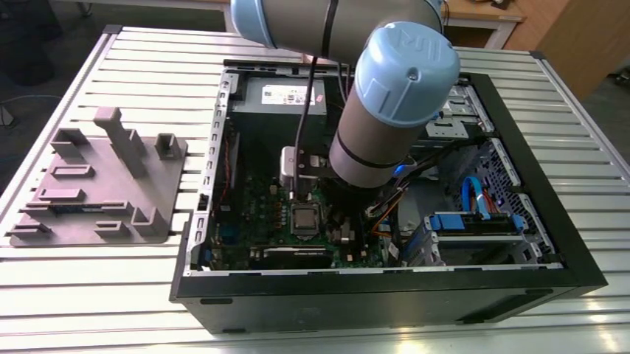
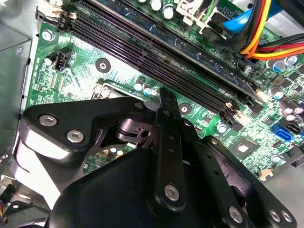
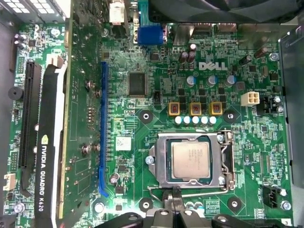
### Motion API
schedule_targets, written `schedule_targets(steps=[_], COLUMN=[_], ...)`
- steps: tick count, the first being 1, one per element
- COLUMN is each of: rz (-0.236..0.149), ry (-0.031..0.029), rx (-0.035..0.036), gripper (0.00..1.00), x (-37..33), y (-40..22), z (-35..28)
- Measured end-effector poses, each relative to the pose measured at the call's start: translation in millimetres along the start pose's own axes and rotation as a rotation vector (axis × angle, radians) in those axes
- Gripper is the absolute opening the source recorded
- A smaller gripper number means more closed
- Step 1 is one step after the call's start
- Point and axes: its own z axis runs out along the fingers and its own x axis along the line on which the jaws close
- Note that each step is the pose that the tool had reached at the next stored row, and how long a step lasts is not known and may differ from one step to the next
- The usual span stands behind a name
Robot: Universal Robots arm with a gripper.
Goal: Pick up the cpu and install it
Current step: 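Install the first cpu locking lever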
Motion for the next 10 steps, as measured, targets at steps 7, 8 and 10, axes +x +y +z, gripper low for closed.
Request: schedule_targets(steps=[7,8,10], rz=[0.0,0.0,0.0], ry=[0.0001,0.0003,0.0004], rx=[-0.0001,-0.0001,-0.0002], gripper=[0.1,0.1,0.1], x=[-0.6,-0.8,-0.9], y=[1.2,1.4,1.7], z=[-13.3,-15.6,-18.8])
